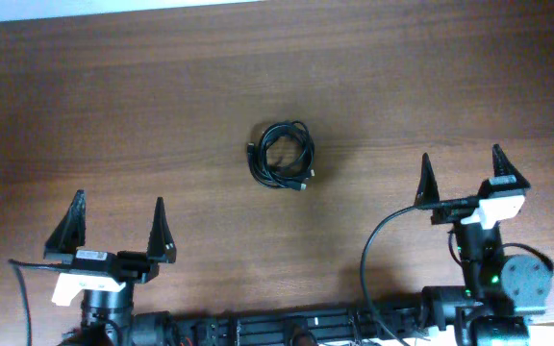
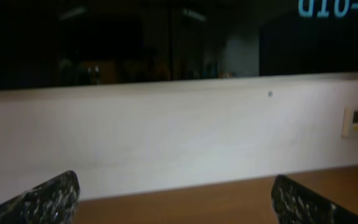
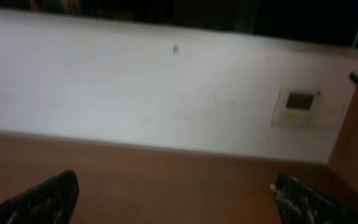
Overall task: Untangle cables
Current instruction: 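Move the right gripper forward over the coiled black cable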
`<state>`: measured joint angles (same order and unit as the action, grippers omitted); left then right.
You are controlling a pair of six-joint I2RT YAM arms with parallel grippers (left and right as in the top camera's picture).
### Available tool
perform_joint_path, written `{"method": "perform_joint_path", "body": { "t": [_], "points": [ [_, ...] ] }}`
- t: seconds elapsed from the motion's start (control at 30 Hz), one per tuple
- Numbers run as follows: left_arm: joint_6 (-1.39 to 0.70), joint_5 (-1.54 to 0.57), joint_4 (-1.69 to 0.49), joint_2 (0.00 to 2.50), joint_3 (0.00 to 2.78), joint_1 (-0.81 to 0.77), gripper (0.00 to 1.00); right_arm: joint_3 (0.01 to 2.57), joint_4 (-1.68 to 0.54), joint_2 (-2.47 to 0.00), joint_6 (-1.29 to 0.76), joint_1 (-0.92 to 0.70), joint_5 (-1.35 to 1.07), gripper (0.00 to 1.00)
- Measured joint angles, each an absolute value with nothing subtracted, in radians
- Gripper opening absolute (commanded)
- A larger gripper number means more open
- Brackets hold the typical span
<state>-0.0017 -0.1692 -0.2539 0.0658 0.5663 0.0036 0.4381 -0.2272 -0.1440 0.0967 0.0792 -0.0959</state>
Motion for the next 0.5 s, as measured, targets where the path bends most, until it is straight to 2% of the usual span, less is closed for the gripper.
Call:
{"method": "perform_joint_path", "body": {
  "t": [0.1, 0.17, 0.27, 0.5],
  "points": [
    [-0.002, -0.182, -0.341, 0.112, 0.638, 0.004, 0.99, 0.579, -0.341, -0.249, 0.124, 0.079, -0.097, 0.99],
    [-0.003, -0.190, -0.413, 0.146, 0.690, 0.004, 0.99, 0.752, -0.495, -0.362, 0.132, 0.079, -0.097, 0.99],
    [-0.033, -0.191, -0.598, 0.204, 0.801, 0.003, 0.99, 0.891, -0.639, -0.438, 0.130, 0.079, -0.096, 0.99],
    [-0.062, -0.191, -0.847, 0.360, 1.048, 0.004, 0.99, 1.182, -0.916, -0.529, 0.123, 0.072, -0.097, 0.99]
  ]
}}
